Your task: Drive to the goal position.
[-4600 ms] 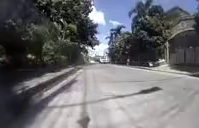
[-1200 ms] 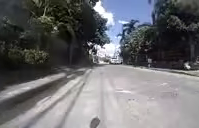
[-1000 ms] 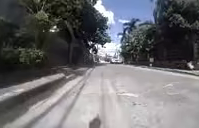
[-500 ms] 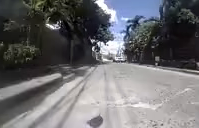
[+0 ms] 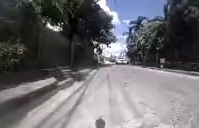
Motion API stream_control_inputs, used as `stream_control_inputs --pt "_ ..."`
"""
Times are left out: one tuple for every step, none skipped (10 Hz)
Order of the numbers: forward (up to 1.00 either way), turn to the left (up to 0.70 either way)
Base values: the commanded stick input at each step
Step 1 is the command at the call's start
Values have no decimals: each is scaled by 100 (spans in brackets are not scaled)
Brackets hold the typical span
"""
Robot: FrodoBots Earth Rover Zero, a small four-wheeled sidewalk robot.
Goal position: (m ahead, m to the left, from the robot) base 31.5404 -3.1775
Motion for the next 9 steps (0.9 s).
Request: stream_control_inputs --pt "99 0" --pt "96 0" --pt "61 0" --pt "26 0" --pt "7 0" --pt "4 0" --pt "0 0" --pt "-11 0" --pt "-3 0"
